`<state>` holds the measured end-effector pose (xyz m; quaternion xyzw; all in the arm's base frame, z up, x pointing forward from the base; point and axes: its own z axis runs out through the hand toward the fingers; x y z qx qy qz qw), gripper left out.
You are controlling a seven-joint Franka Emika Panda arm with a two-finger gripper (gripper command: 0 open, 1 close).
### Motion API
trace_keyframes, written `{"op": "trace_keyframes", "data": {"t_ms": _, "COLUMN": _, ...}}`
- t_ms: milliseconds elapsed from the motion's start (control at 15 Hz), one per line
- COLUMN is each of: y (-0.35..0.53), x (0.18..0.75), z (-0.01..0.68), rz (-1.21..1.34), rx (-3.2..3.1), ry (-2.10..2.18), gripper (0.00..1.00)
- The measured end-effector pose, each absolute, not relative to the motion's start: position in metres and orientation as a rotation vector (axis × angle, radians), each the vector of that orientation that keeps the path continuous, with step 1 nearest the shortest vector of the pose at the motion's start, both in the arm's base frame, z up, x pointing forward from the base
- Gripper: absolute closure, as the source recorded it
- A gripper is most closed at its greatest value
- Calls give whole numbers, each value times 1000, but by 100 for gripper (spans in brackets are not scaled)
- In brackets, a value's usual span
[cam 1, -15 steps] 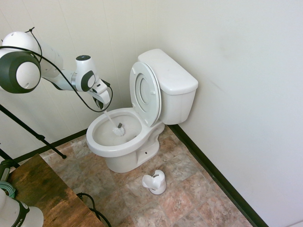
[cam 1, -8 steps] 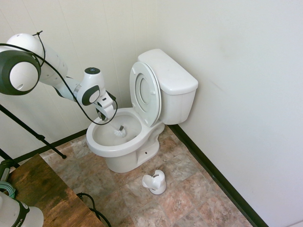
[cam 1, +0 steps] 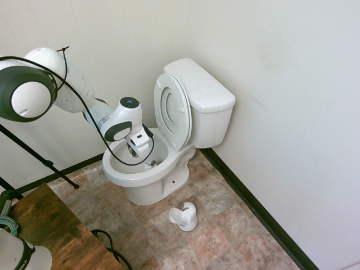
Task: Clean the toilet
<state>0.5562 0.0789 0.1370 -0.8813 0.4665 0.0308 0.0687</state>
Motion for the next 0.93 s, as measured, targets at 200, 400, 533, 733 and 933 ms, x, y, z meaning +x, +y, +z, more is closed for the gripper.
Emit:
{"op": "trace_keyframes", "data": {"t_ms": 200, "y": 60, "x": 571, "z": 150, "rz": 61, "rx": -2634, "ry": 1442, "gripper": 100}}
{"op": "trace_keyframes", "data": {"t_ms": 400, "y": 63, "x": 599, "z": 156, "rz": 34, "rx": -2622, "ry": 1452, "gripper": 100}}
{"op": "trace_keyframes", "data": {"t_ms": 533, "y": 73, "x": 620, "z": 159, "rz": -1, "rx": -2627, "ry": 1464, "gripper": 100}}
{"op": "trace_keyframes", "data": {"t_ms": 733, "y": 103, "x": 647, "z": 185, "rz": -52, "rx": -2639, "ry": 1450, "gripper": 100}}
{"op": "trace_keyframes", "data": {"t_ms": 933, "y": 135, "x": 665, "z": 205, "rz": -75, "rx": -2668, "ry": 1415, "gripper": 100}}
